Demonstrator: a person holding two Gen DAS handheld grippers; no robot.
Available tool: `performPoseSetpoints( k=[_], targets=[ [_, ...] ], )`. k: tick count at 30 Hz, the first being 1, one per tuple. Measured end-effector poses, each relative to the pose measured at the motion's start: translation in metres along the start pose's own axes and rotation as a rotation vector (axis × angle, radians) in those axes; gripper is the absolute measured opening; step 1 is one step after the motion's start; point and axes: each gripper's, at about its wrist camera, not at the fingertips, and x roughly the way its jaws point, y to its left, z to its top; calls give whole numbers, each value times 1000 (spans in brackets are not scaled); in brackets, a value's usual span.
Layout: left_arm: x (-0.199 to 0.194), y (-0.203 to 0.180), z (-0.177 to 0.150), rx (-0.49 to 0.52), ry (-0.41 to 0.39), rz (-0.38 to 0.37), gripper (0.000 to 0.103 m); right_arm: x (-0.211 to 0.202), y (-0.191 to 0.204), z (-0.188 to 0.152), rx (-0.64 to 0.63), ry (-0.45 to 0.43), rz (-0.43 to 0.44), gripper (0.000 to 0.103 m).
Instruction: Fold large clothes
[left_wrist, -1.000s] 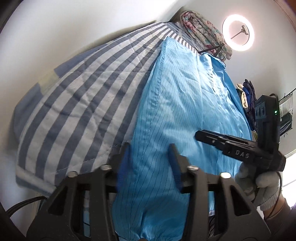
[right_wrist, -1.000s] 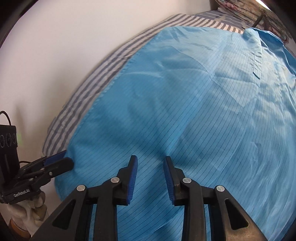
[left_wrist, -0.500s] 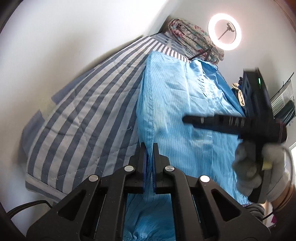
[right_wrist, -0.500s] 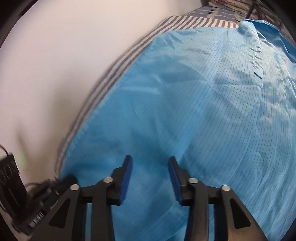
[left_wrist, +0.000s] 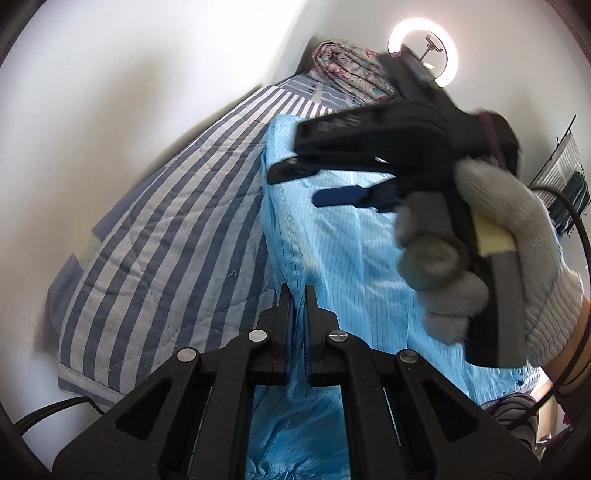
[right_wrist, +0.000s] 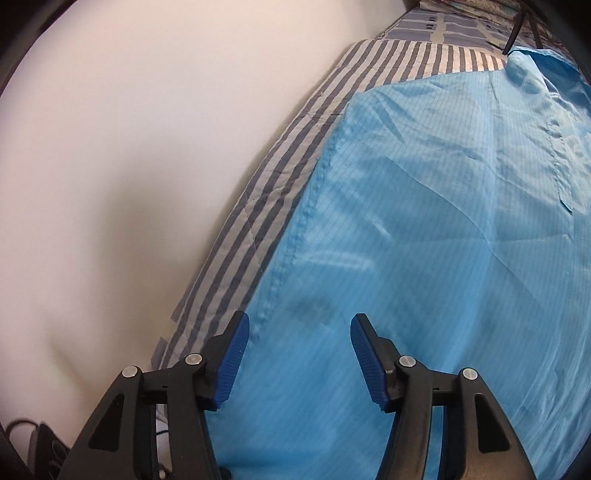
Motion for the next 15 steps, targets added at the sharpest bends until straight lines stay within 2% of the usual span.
performPoseSetpoints(
  k=[5,10,12,13,15],
  targets=[
    [6,-17,7,24,-6,0,2,12,14,14,-12,22,-46,60],
    [10,-29,10,54,-8,5,1,28,28,25,-56,45,-151,58],
    [12,-32,11,57,-6,3,1,35,31,26,-81,65,-189,33],
    [13,-33,13,59,-6,4,1,39,32,26,-88,78,-197,28],
    [15,-37,14,63,-7,2,1,41,30,26,-85,86,-196,11]
  ],
)
